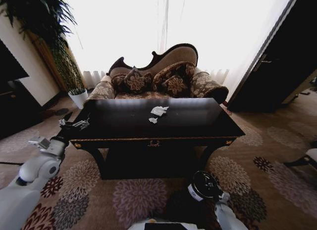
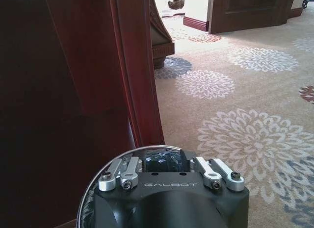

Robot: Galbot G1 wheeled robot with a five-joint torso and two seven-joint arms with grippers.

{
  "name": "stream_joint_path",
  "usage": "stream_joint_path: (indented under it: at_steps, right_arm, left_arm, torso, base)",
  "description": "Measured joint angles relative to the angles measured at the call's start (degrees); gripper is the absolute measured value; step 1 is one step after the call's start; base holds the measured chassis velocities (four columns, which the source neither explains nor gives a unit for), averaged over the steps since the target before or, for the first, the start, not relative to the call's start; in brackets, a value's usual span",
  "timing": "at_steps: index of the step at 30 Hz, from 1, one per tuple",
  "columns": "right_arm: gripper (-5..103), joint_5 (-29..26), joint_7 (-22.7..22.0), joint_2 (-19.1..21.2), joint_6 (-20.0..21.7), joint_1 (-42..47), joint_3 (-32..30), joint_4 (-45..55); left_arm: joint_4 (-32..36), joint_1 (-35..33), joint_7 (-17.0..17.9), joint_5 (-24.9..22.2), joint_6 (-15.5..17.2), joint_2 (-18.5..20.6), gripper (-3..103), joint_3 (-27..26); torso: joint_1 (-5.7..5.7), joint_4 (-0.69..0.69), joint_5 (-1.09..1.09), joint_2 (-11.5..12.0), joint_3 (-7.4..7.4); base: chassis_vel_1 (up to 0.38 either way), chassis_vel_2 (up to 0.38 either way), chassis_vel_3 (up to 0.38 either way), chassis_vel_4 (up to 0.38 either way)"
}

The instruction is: Move to the front of the table and place the trash on the table into the trash bin.

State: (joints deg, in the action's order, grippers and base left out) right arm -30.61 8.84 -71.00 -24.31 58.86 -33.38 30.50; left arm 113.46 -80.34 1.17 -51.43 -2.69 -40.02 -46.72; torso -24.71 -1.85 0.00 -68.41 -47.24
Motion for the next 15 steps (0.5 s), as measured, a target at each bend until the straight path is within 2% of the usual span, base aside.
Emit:
stream_joint_path:
  at_steps: [3,4,6,7,8,9,12,13,14,15]
  right_arm:
    - [38,0.0,0.0,0.0,0.0,0.1,0.0,0.0]
    - [49,0.0,0.0,-0.1,0.0,0.3,0.0,0.2]
    - [49,0.1,0.0,-0.1,0.0,0.5,0.0,0.4]
    - [60,0.1,0.0,-0.1,0.0,0.7,-0.1,0.6]
    - [60,0.1,0.0,-0.2,0.0,1.1,-0.1,1.1]
    - [71,0.1,0.0,-0.2,0.1,1.8,-0.1,2.2]
    - [71,-0.2,-0.1,-0.2,0.2,3.0,-0.2,4.2]
    - [82,-0.6,-0.4,-0.2,0.4,4.3,-0.2,6.1]
    - [82,-0.8,-0.5,-0.2,0.4,4.8,-0.2,7.0]
    - [92,-1.6,-1.0,-0.2,0.7,6.7,-0.2,9.9]
  left_arm:
    - [0.0,0.0,0.0,0.0,0.0,0.0,100,0.0]
    - [0.0,0.0,0.0,0.0,0.0,0.0,100,0.0]
    - [0.0,0.0,0.0,0.0,0.0,0.0,100,0.0]
    - [0.0,0.0,0.0,0.0,0.0,0.0,100,0.0]
    - [0.0,0.0,0.0,0.0,0.0,0.0,100,0.0]
    - [0.0,0.0,0.0,0.0,0.0,0.0,100,0.0]
    - [0.0,0.0,0.0,0.0,0.0,0.0,100,0.0]
    - [0.0,0.0,0.0,0.0,0.0,0.0,100,0.0]
    - [0.0,0.0,0.0,0.0,0.0,0.0,100,0.0]
    - [0.0,0.0,0.0,0.0,0.0,0.0,100,0.0]
  torso:
    - [0.0,0.0,0.0,0.0,0.0]
    - [0.0,0.0,0.0,0.0,0.0]
    - [0.0,0.0,0.0,0.0,0.0]
    - [0.0,0.0,0.0,0.0,0.0]
    - [0.0,0.0,0.0,0.0,0.0]
    - [0.0,0.0,0.0,0.0,0.0]
    - [0.0,0.0,0.0,0.0,0.0]
    - [0.0,0.0,0.0,0.0,0.0]
    - [0.0,0.0,0.0,0.0,0.0]
    - [0.0,0.01,0.0,0.0,0.0]
  base:
    - [0.0,0.0,0.0,0.0]
    - [0.0,0.0,0.0,0.0]
    - [0.0,0.0,0.0,0.0]
    - [0.0,0.0,0.0,0.0]
    - [0.0,0.0,0.0,0.0]
    - [0.0,0.0,0.0,0.0]
    - [0.0,0.0,0.0,0.0]
    - [0.0,0.0,0.0,0.0]
    - [0.0,0.0,0.0,0.0]
    - [0.0,0.0,0.0,0.0]
